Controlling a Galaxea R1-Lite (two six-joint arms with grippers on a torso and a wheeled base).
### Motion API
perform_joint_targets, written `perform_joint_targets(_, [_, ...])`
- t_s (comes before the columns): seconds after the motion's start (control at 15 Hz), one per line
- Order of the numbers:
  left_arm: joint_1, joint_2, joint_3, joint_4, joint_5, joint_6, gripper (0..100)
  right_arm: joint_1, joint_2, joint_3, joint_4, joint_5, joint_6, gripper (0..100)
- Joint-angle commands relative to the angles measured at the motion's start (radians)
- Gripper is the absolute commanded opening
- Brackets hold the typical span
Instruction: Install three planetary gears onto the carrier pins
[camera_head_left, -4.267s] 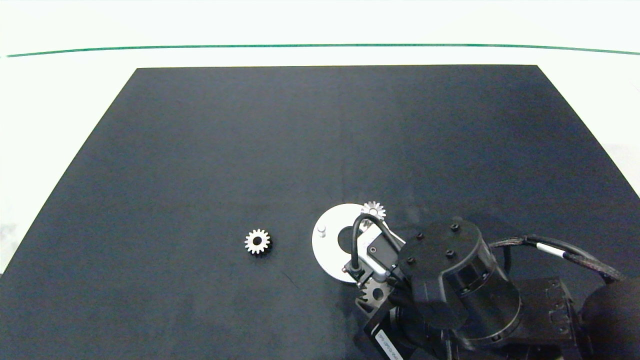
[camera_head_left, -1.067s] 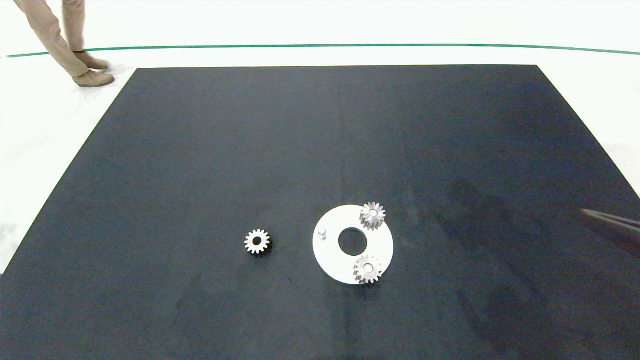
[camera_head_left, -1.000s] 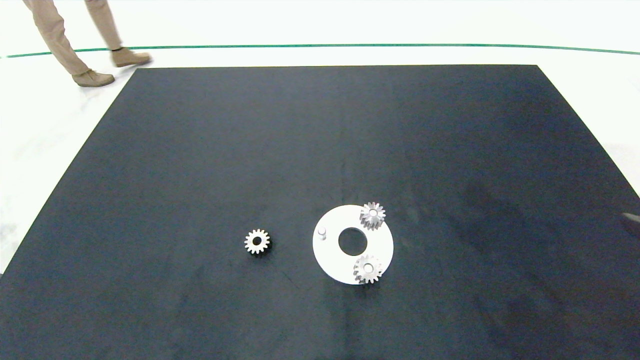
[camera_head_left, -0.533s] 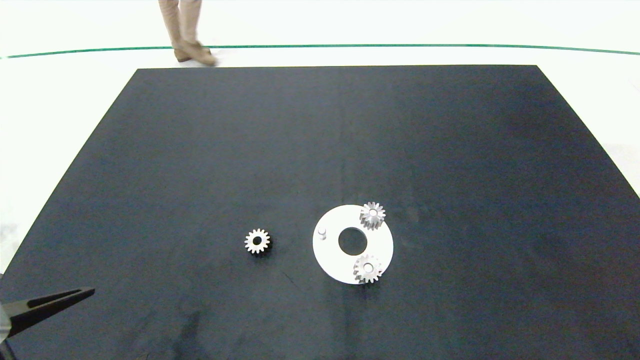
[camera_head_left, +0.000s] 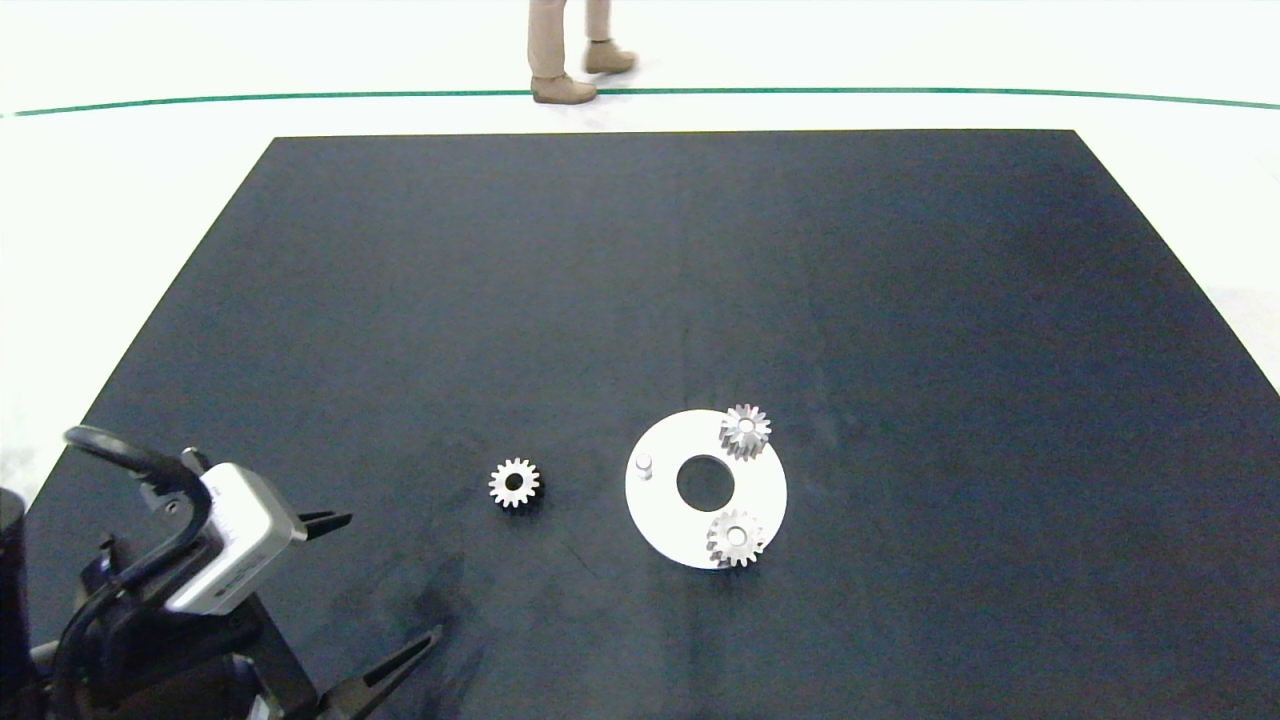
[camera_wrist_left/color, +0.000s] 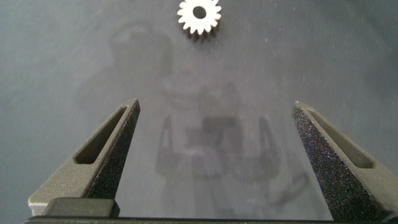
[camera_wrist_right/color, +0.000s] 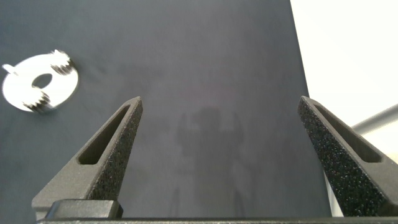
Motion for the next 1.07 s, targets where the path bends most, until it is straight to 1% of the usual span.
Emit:
perform_joint_targets(0.07, [-0.007, 0.152, -0.004, -0.102, 0.004, 0.002, 100, -0.068, -0.063, 0.073, -0.003, 0.004, -0.001, 100])
perform_joint_targets(0.13, [-0.018, 0.181, -0.005, -0.144, 0.013, 0.002, 100, -0.085, -0.072, 0.075, -0.003, 0.005, 0.0, 100])
perform_joint_targets(0.2, [-0.035, 0.219, -0.005, -0.185, 0.044, 0.001, 100, -0.103, -0.086, 0.073, -0.002, 0.004, 0.002, 100])
perform_joint_targets(0.27, [-0.04, 0.241, -0.007, -0.213, 0.054, 0.001, 100, -0.111, -0.096, 0.073, -0.002, 0.004, 0.005, 100])
perform_joint_targets(0.33, [-0.05, 0.282, -0.011, -0.263, 0.056, 0.001, 100, -0.125, -0.115, 0.075, 0.001, 0.002, 0.005, 100])
perform_joint_targets(0.4, [-0.059, 0.308, -0.025, -0.291, 0.057, 0.001, 100, -0.134, -0.124, 0.081, 0.003, 0.002, 0.003, 100])
perform_joint_targets(0.47, [-0.063, 0.333, -0.039, -0.299, 0.061, 0.001, 100, -0.138, -0.129, 0.087, 0.003, 0.002, 0.005, 100])
perform_joint_targets(0.67, [-0.067, 0.371, -0.076, -0.299, 0.061, -0.009, 100, -0.142, -0.142, 0.088, 0.003, 0.002, 0.005, 100])
perform_joint_targets(1.07, [-0.059, 0.439, -0.146, -0.297, 0.059, -0.007, 100, -0.138, -0.164, 0.087, 0.003, 0.001, 0.003, 100])
